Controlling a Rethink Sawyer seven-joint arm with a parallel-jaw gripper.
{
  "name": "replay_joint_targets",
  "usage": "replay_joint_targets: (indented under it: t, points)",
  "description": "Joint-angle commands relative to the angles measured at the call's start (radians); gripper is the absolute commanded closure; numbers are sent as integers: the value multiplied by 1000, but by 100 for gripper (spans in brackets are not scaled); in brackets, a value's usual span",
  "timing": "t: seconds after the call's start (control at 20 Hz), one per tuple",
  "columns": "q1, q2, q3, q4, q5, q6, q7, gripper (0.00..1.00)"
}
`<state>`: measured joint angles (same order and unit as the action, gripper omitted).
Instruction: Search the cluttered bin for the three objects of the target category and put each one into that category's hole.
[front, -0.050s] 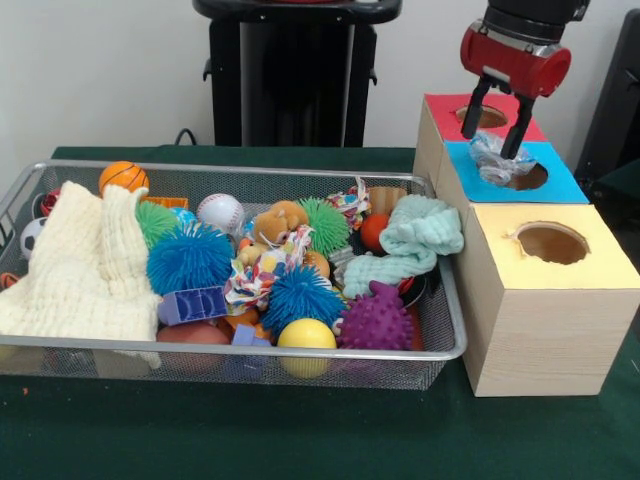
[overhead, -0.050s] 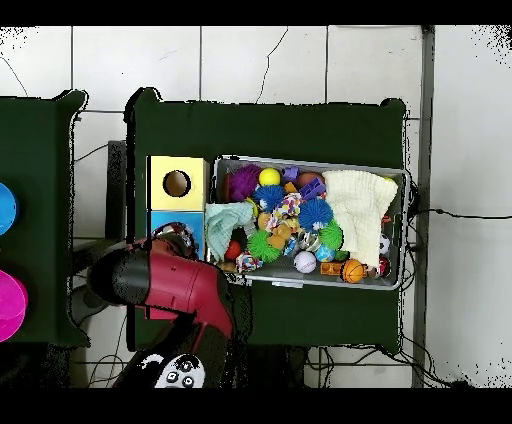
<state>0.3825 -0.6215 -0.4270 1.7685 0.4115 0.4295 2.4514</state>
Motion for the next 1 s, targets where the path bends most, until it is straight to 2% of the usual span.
replay_joint_targets:
  t: [0.05, 0.4, 0.55, 0.8, 1.0]
  points:
    - [-38, 42, 94, 63, 15, -39, 154, 0]
    - [-61, 61, 158, 96, 20, -101, 146, 0]
    - [-68, 76, 184, 97, 19, -97, 137, 0]
    - [-78, 78, 200, 91, 6, -48, 112, 0]
    - [-71, 65, 195, 82, 3, 38, 114, 0]
